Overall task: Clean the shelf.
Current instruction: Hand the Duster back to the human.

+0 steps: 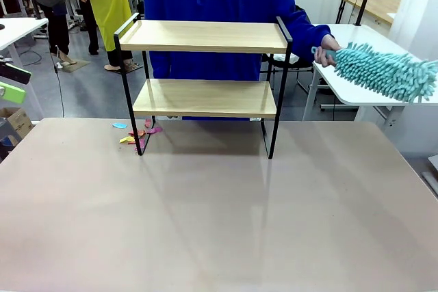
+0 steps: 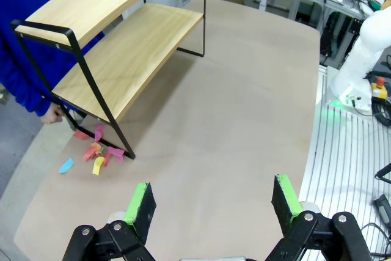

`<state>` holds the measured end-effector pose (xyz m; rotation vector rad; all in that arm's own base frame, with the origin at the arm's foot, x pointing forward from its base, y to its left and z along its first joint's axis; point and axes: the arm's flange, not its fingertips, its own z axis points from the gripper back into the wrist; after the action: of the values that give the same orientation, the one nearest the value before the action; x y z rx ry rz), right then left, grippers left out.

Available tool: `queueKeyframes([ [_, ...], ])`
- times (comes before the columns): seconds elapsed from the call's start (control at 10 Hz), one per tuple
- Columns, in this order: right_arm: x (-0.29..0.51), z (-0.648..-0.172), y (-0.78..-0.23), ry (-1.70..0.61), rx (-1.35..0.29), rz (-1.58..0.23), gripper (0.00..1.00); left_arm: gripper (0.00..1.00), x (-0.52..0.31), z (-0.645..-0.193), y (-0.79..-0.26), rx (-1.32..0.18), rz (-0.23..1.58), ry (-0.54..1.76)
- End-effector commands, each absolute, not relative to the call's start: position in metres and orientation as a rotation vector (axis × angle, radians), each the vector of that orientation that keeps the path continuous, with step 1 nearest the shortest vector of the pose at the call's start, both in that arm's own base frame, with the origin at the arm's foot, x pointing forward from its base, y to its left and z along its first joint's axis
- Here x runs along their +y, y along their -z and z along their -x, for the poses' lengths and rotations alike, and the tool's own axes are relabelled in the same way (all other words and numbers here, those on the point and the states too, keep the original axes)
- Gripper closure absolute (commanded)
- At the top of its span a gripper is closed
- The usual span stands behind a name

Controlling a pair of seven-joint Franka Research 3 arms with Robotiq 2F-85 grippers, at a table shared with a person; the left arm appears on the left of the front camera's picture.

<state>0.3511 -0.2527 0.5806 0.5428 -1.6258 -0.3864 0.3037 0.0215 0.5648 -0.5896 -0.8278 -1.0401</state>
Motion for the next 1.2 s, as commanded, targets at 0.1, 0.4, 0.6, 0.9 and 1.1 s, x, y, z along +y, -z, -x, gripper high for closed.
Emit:
queueKeyframes([
  [0.1, -0.2526, -0.3500, -0.5826, 0.386, -1.630, -0.543, 0.00, 0.00, 0.0199, -0.3052, -0.5647, -0.848, 0.601, 1.056],
  [0.4, -0.2526, -0.3500, -0.5826, 0.386, -1.630, -0.543, 0.00, 0.00, 0.0199, -0.3052, -0.5647, -0.848, 0.601, 1.056],
  [0.6, -0.2526, -0.3500, -0.5826, 0.386, -1.630, -0.543, 0.00, 0.00, 0.0199, -0.3052, -0.5647, -0.848, 0.601, 1.056],
  [0.9, -0.2526, -0.3500, -0.5826, 0.386, -1.630, -0.543, 0.00, 0.00, 0.0199, -0.3052, -0.5647, -0.848, 0.601, 1.056],
  [1.1, -0.2526, -0.3500, -0.5826, 0.386, -1.630, -0.543, 0.00, 0.00, 0.0199, -0.3052, -0.5647, -0.848, 0.601, 1.056],
])
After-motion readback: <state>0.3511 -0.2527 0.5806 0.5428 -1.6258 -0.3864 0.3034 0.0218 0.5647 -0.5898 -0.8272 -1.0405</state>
